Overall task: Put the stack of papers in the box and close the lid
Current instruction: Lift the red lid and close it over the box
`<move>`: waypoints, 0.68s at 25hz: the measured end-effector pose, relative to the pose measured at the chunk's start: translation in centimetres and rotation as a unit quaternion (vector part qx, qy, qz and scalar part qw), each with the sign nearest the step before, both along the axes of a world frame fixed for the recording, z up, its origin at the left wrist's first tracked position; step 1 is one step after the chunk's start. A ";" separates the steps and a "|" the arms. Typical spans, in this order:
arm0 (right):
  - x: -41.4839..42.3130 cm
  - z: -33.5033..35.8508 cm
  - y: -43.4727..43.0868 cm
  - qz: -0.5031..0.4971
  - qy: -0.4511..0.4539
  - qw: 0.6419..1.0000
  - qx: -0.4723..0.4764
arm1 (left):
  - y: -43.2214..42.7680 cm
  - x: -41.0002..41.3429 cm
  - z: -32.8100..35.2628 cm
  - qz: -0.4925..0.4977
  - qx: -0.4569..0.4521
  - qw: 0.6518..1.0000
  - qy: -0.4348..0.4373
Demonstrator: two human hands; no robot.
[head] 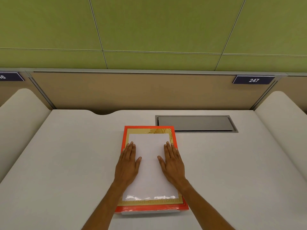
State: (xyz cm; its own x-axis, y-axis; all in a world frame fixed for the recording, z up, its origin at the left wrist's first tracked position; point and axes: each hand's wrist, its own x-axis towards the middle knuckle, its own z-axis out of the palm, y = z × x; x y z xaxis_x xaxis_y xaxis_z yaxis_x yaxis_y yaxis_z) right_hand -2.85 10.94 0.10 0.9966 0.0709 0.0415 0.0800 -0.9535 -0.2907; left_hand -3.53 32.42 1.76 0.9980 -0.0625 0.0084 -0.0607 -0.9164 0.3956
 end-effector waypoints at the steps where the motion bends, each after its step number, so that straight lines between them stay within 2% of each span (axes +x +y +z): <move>1: 0.0 -0.2 0.0 0.000 0.002 1.000 -0.001 | -0.1 0.0 -0.4 0.001 -0.005 1.000 0.007; 17: -0.2 -1.2 0.2 -0.012 0.026 0.999 0.015 | 0.2 0.4 -3.3 0.019 0.048 0.999 0.011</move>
